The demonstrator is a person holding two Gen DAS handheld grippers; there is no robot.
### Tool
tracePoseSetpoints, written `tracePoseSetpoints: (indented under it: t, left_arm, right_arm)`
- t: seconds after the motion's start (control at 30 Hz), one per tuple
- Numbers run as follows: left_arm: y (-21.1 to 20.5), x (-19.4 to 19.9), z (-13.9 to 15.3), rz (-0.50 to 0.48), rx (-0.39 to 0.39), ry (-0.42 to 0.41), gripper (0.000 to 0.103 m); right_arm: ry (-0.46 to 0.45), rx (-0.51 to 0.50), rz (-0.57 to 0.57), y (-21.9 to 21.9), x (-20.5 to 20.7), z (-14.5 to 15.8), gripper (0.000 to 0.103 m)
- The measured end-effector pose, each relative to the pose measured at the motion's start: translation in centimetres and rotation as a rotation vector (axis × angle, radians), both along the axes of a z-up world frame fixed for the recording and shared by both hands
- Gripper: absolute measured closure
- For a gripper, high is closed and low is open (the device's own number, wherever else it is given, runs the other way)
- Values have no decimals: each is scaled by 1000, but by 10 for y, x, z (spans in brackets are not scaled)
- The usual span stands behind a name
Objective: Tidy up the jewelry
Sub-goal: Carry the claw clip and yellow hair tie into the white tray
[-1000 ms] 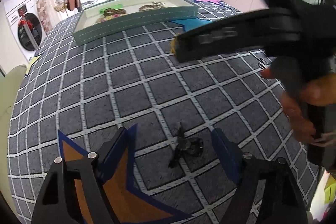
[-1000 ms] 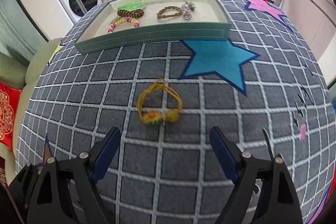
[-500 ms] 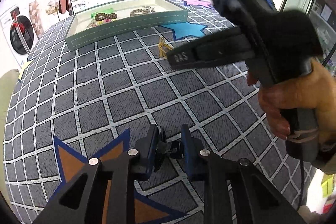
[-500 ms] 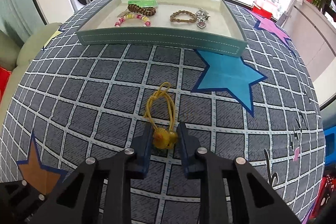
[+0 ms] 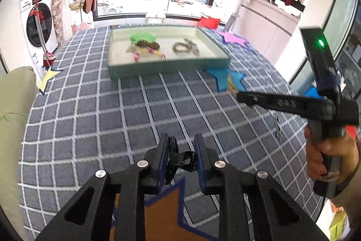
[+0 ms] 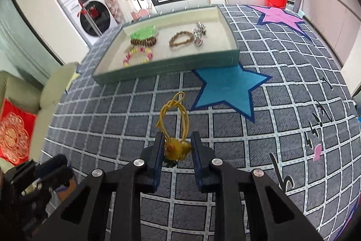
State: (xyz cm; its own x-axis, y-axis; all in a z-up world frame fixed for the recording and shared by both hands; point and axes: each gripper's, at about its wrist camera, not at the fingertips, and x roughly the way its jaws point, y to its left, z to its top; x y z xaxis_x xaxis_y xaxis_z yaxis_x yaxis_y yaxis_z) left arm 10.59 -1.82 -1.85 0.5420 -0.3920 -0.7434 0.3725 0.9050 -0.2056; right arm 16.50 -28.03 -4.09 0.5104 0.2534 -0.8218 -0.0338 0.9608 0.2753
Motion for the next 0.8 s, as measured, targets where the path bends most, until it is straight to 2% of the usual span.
tracePoseSetpoints:
  t: [0.23, 0.43, 0.63, 0.8]
  left_arm:
    - [12, 41, 23, 35, 0, -39, 66]
    - [16, 81, 41, 73, -8, -72, 66]
    - [12, 129, 52, 114, -3, -99, 66]
    - [3, 170, 41, 157, 1, -81, 66]
  right_arm:
    - [-53, 60, -5, -10, 13, 34, 77]
    - [-96, 69, -11, -15, 44, 59, 77]
    - [-92, 90, -21, -17, 82, 62, 77]
    - [-85, 85, -35, -16, 113, 54, 77]
